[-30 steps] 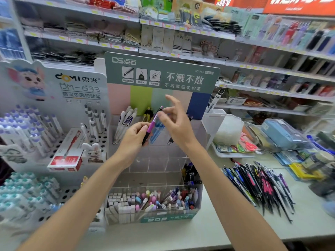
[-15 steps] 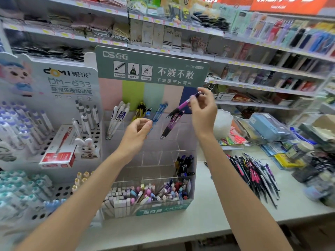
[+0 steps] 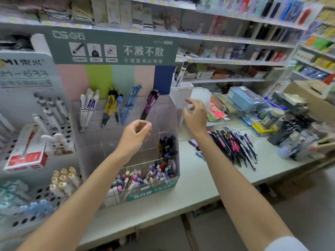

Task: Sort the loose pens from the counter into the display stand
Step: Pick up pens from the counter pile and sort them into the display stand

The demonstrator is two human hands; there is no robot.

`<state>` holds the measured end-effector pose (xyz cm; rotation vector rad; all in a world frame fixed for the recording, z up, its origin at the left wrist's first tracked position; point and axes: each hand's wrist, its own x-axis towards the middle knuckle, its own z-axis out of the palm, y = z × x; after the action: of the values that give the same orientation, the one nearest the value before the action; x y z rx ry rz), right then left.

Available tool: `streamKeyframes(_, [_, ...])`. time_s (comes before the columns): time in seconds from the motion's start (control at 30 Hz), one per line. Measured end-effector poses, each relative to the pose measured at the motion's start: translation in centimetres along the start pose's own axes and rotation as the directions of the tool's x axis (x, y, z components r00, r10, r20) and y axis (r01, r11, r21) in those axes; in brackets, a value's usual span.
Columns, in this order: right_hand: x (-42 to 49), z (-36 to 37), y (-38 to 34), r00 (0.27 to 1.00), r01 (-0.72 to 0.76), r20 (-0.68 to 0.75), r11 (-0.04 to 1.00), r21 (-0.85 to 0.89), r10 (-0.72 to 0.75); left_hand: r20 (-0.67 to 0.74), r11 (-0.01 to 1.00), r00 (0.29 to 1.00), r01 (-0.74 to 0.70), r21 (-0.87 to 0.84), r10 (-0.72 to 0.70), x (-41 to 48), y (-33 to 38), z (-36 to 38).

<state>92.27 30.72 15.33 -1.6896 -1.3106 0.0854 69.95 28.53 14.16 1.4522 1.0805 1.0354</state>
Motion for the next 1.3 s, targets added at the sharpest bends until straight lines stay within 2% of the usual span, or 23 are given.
streamKeyframes(0.2, [-1.0, -6.6, 11.2, 0.946, -0.26, 0.151, 0.95, -0.175, 0.287, 0.187, 0.995, 0.978, 0.095, -0.002, -0.093, 1.1, -1.0, 10.7])
streamKeyframes(0.37, [0.2, -9.5, 21.4, 0.919, -0.254, 0.214, 0.911, -0.324, 0.332, 0.222, 0.982, 0.957, 0.177, 0.059, -0.186, 3.8, -3.9, 21.2])
streamKeyframes(0.47, [2.9, -11.0, 27.6, 0.921, -0.182, 0.254, 0.904, -0.388, 0.294, 0.127, 0.958, 0.952, 0.267, 0.108, -0.279, 6.7, -7.0, 26.8])
streamKeyframes(0.57, [5.8, -11.8, 33.5, 0.915, -0.073, 0.341, 0.92, -0.385, 0.216, -0.056, 0.911, 0.927, 0.374, 0.17, -0.37, 8.9, -11.6, 31.2])
streamKeyframes(0.7, [7.8, -12.7, 38.5, 0.864, 0.034, 0.487, 0.95, -0.312, 0.129, -0.287, 0.755, 0.777, 0.622, 0.21, -0.56, 7.5, -15.8, 35.8])
streamKeyframes(0.77, [8.6, -12.7, 39.8, 0.831, 0.089, 0.552, 0.963, -0.254, 0.069, -0.34, 0.651, 0.709, 0.704, 0.286, -0.617, 6.8, -16.9, 37.6])
streamKeyframes(0.83, [9.5, -12.5, 40.9, 0.812, 0.127, 0.584, 0.972, -0.196, 0.012, -0.355, 0.575, 0.67, 0.742, 0.345, -0.652, 6.4, -17.1, 39.2])
streamKeyframes(0.97, [10.2, -11.8, 42.9, 0.796, 0.106, 0.605, 0.99, -0.095, -0.027, -0.374, 0.557, 0.69, 0.722, 0.41, -0.619, 6.3, -18.3, 41.1])
streamKeyframes(1.07, [11.0, -11.3, 44.1, 0.784, 0.111, 0.62, 0.991, -0.07, -0.044, -0.46, 0.569, 0.695, 0.717, 0.402, -0.552, 6.8, -18.7, 41.3])
streamKeyframes(1.2, [11.3, -10.9, 44.4, 0.761, 0.128, 0.647, 0.99, -0.066, -0.055, -0.593, 0.605, 0.671, 0.714, 0.353, -0.445, 7.2, -19.0, 41.1])
streamKeyframes(1.3, [11.5, -10.2, 44.6, 0.744, 0.173, 0.662, 0.983, -0.063, -0.089, -0.67, 0.608, 0.621, 0.731, 0.309, -0.406, 7.7, -19.6, 41.4])
